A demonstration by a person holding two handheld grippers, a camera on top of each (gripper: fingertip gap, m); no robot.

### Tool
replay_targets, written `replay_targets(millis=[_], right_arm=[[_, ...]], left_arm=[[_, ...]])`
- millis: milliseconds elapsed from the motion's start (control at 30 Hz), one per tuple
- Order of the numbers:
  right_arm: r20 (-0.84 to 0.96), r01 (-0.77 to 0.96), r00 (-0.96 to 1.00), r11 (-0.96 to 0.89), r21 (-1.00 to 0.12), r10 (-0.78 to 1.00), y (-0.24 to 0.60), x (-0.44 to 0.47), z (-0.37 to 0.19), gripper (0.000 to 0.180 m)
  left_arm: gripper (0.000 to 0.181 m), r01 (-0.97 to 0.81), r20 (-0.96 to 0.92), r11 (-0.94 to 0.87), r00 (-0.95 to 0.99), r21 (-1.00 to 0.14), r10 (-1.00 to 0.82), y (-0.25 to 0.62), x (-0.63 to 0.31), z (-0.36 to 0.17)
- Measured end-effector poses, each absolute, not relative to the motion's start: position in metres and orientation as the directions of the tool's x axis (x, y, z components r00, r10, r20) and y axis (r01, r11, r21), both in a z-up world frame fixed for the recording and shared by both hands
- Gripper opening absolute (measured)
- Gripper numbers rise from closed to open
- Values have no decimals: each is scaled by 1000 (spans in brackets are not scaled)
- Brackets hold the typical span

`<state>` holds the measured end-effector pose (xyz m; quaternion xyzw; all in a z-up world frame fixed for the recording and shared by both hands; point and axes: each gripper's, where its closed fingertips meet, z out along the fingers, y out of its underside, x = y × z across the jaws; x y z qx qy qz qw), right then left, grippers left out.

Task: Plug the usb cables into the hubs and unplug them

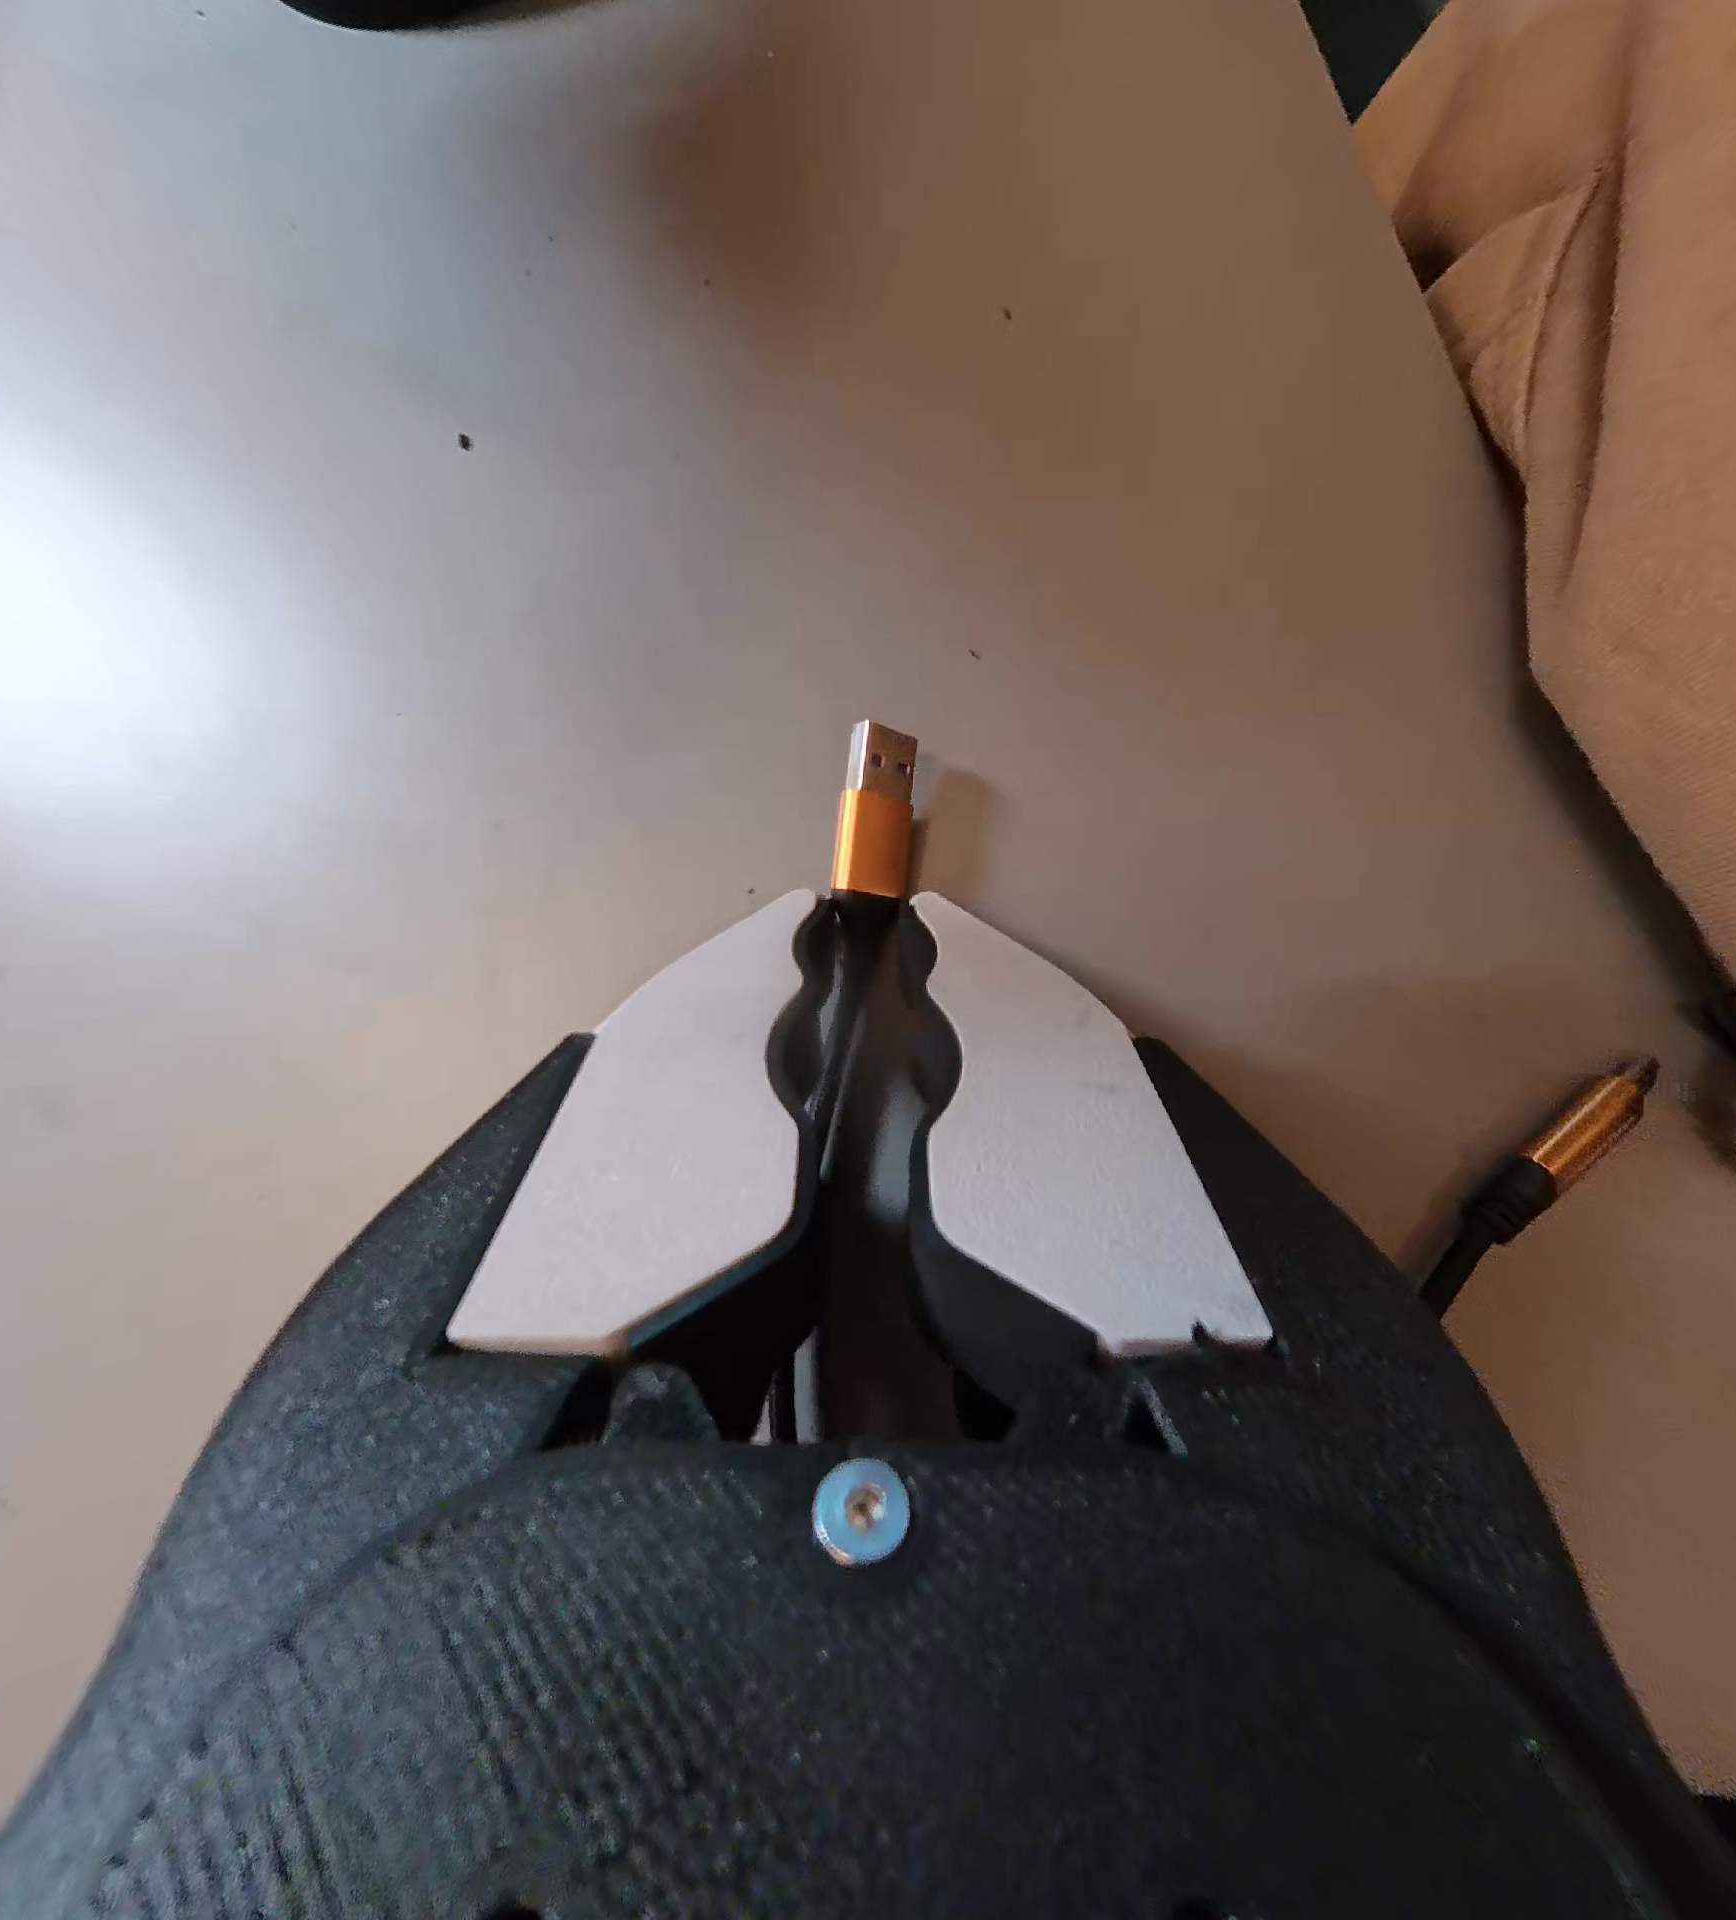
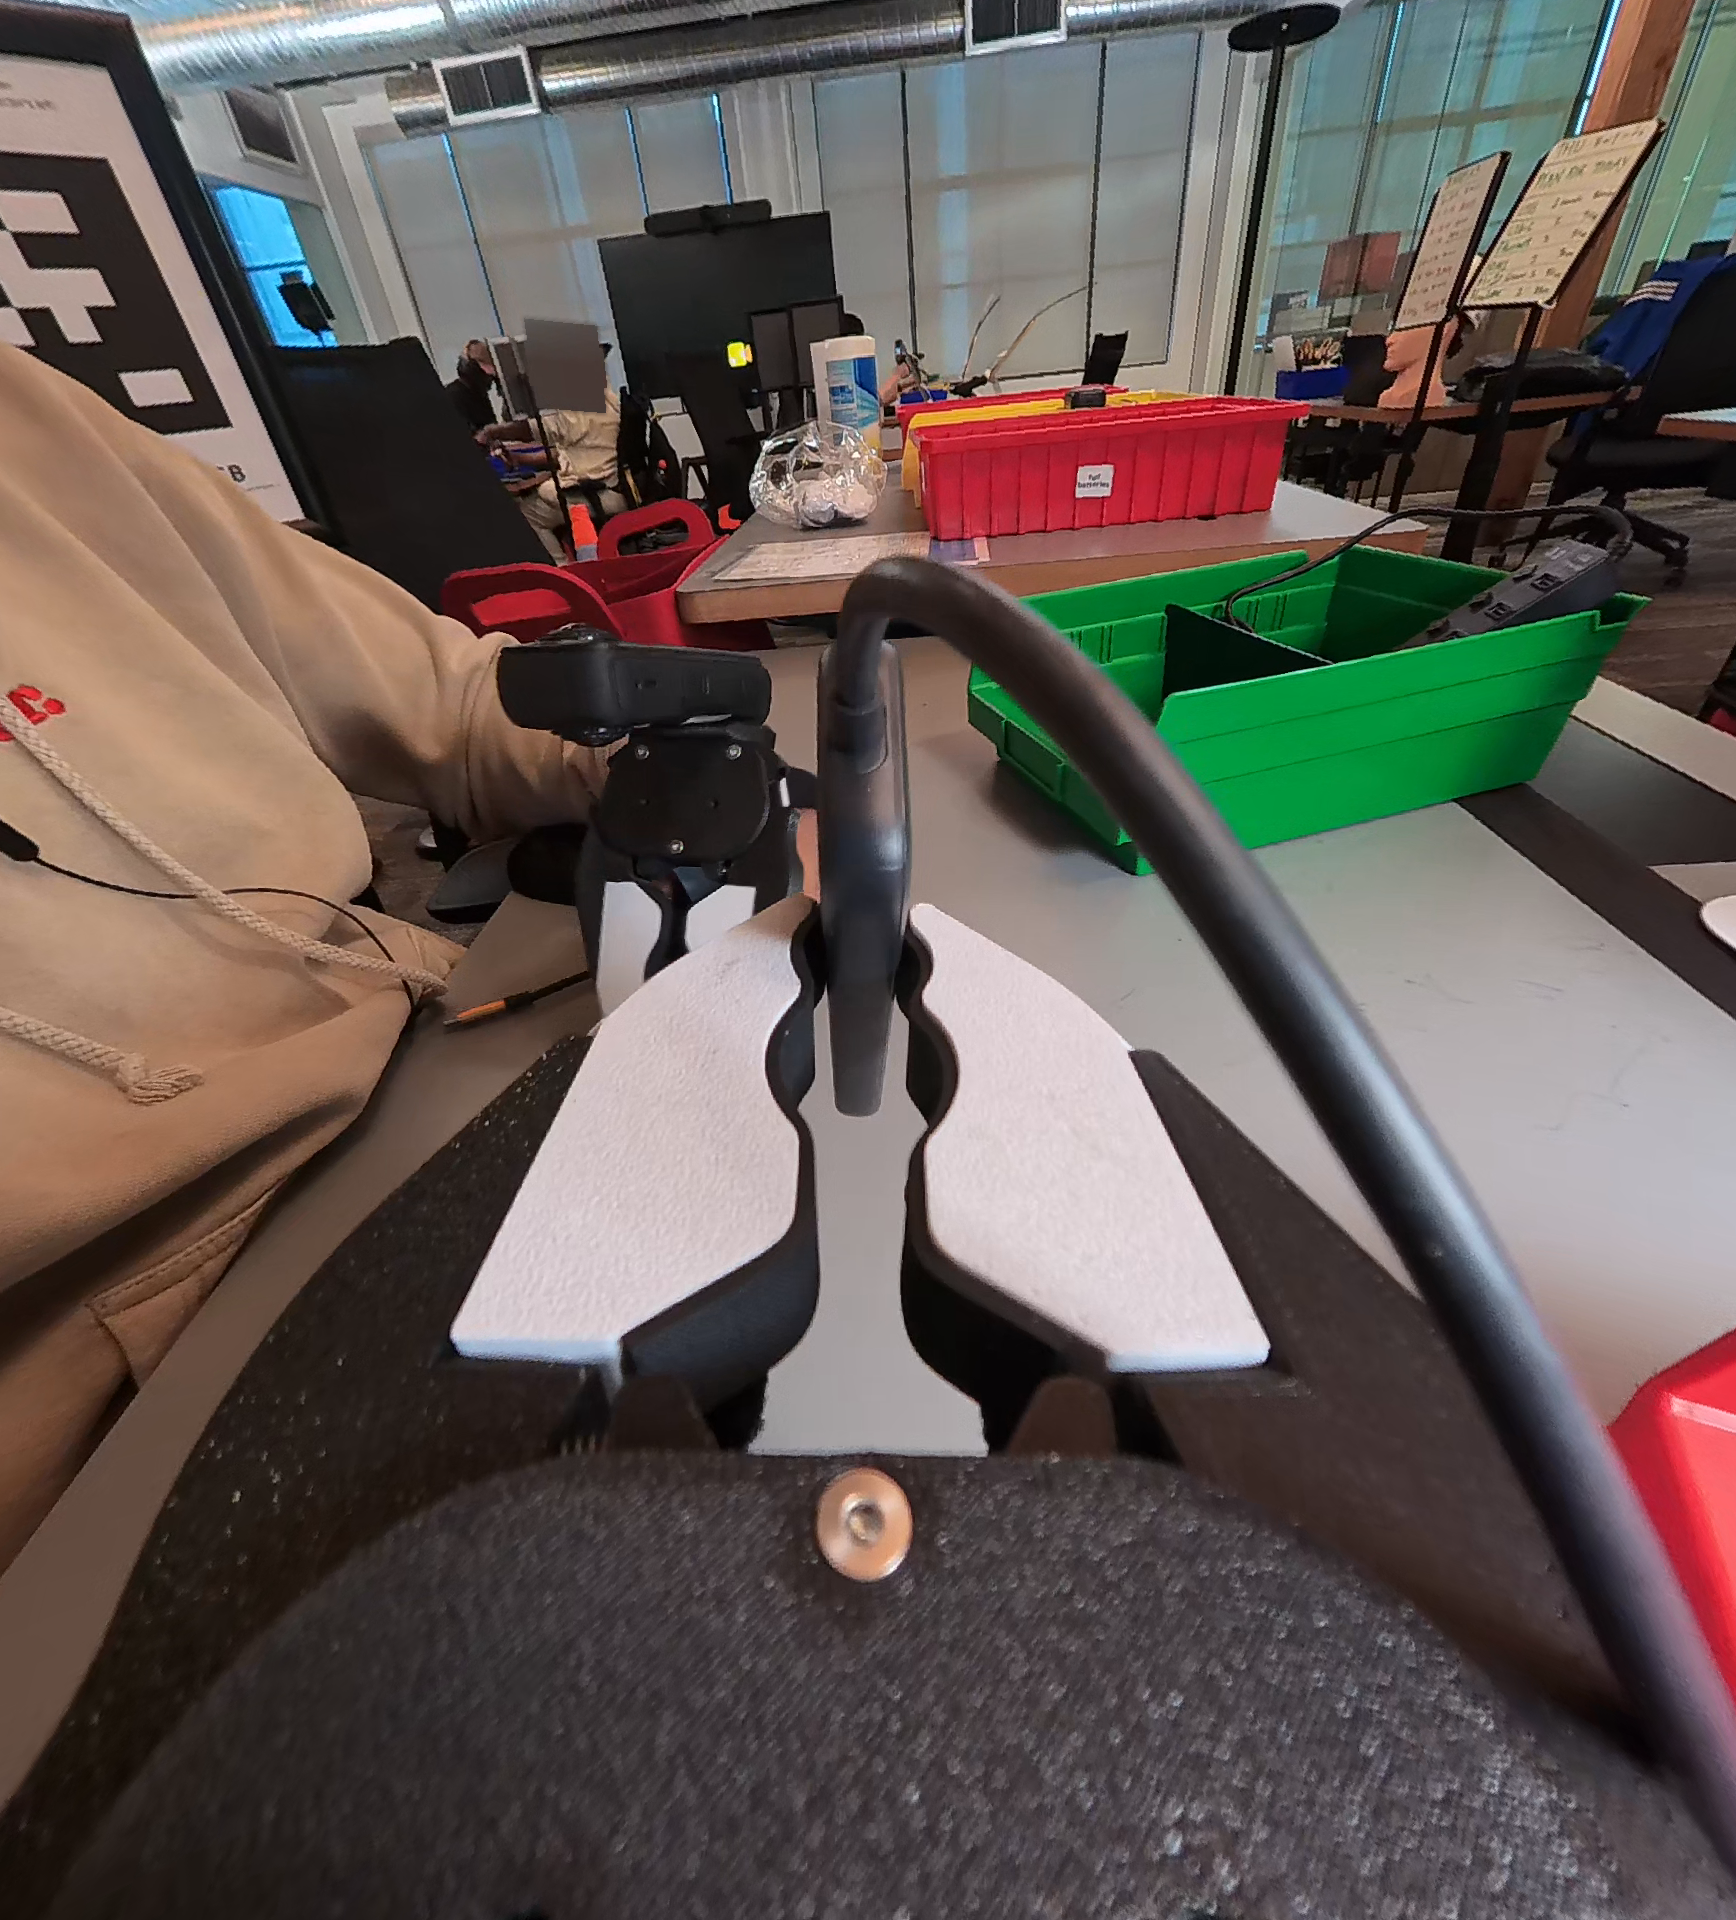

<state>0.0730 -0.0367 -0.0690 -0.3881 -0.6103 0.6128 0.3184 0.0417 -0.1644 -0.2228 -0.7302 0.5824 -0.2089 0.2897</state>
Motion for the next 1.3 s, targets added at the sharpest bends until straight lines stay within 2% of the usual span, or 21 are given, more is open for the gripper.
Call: replay_targets(millis=[67, 267, 533, 933, 1133, 1300], right_arm=[[-85, 86, -501, -48, -995, 861, -38, 73, -69, 12], [-90, 102, -533, -41, -994, 841, -45, 75, -71, 12], [-107, 140, -594, -28, -990, 797, -59, 76, -79, 12], [-123, 153, -666, -27, -988, 736, -75, 78, -83, 12], [-131, 165, -684, -22, -986, 718, -81, 77, -87, 12], [-134, 202, -661, 2, -979, 739, -83, 71, -94, 12]], left_arm=[[12, -694, -40, -156, 257, -703, -965, -159, 41, -216], [11, -435, 51, -193, 316, -880, -947, -148, 36, -164], [11, -227, 202, -274, 297, -934, -933, -146, 31, -133], [9, -197, 170, -285, 455, -938, -874, -124, 20, -126], [9, -228, 82, -222, 500, -948, -862, -123, 23, -118], [9, -332, -63, -152, 556, -931, -829, -119, 25, -120]])
